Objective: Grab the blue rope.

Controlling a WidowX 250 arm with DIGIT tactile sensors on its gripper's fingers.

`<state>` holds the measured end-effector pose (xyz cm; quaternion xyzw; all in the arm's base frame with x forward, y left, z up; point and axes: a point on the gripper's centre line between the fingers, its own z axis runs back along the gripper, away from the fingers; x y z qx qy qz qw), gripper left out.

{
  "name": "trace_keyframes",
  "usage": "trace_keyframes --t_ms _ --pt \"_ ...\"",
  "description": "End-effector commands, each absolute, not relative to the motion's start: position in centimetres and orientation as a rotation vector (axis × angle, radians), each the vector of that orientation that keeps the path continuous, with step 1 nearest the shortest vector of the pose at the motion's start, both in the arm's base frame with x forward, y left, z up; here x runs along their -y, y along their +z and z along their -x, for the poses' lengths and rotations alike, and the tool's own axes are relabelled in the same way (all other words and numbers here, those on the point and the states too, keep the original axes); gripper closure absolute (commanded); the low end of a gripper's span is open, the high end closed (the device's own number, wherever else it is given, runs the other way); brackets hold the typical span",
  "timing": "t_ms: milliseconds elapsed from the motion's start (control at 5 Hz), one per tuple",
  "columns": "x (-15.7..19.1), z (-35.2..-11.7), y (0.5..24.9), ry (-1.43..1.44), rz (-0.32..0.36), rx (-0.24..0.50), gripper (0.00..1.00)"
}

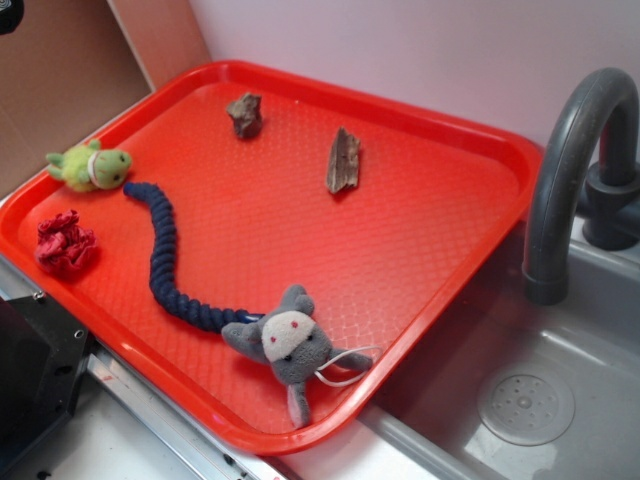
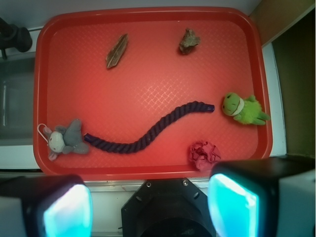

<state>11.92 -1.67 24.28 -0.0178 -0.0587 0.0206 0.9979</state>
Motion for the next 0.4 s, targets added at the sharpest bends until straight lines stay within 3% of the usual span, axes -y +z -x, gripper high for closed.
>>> trace_keyframes --t_ms 0,200 --pt "1.7 -11.9 24.3 0.041 0.036 0.117 0.00" --pt "0.3 -13.1 24.2 0.298 0.123 0.115 0.00"
